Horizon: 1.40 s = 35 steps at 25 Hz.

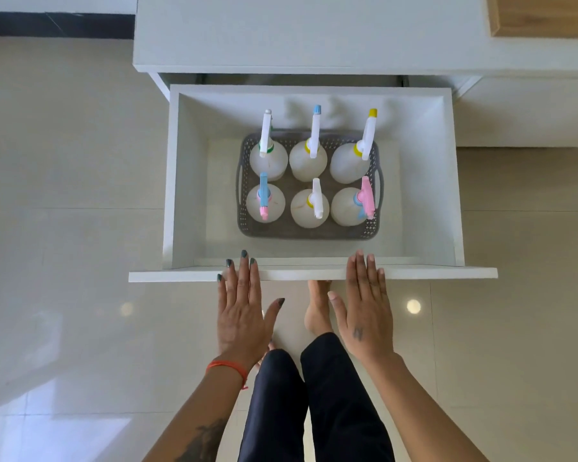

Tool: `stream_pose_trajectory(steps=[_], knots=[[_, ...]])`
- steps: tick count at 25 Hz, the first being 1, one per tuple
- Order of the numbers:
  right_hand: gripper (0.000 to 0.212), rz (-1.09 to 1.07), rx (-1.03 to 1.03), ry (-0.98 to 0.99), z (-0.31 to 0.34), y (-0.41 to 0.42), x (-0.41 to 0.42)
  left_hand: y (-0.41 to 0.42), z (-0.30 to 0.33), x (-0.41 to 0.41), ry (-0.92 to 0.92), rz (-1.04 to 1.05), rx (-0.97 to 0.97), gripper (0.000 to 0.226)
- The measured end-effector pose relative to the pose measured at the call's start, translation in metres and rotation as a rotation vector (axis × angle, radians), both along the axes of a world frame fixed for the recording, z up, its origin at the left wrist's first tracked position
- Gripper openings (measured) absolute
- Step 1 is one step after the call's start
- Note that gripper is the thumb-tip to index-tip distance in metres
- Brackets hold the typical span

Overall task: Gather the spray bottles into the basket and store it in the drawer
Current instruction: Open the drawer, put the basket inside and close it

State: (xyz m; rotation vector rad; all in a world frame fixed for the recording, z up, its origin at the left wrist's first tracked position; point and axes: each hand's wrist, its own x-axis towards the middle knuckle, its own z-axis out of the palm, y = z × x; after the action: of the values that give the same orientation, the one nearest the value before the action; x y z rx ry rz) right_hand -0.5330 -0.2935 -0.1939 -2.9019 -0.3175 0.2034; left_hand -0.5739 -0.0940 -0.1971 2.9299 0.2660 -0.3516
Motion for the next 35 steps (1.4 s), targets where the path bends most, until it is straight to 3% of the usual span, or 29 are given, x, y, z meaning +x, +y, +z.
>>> stream_pose_trajectory(steps=[12,35], knots=[[0.065,0.052,-0.111,-0.077,-0.009,0.014,0.095,0.010,-0.004,0.071,-0.056,0.024,0.079,0.076],[0.068,0.067,0.033,-0.353,-0.013,0.053,0.339,0.040,-0.005,0.311,-0.208,0.076,0.019,0.077]])
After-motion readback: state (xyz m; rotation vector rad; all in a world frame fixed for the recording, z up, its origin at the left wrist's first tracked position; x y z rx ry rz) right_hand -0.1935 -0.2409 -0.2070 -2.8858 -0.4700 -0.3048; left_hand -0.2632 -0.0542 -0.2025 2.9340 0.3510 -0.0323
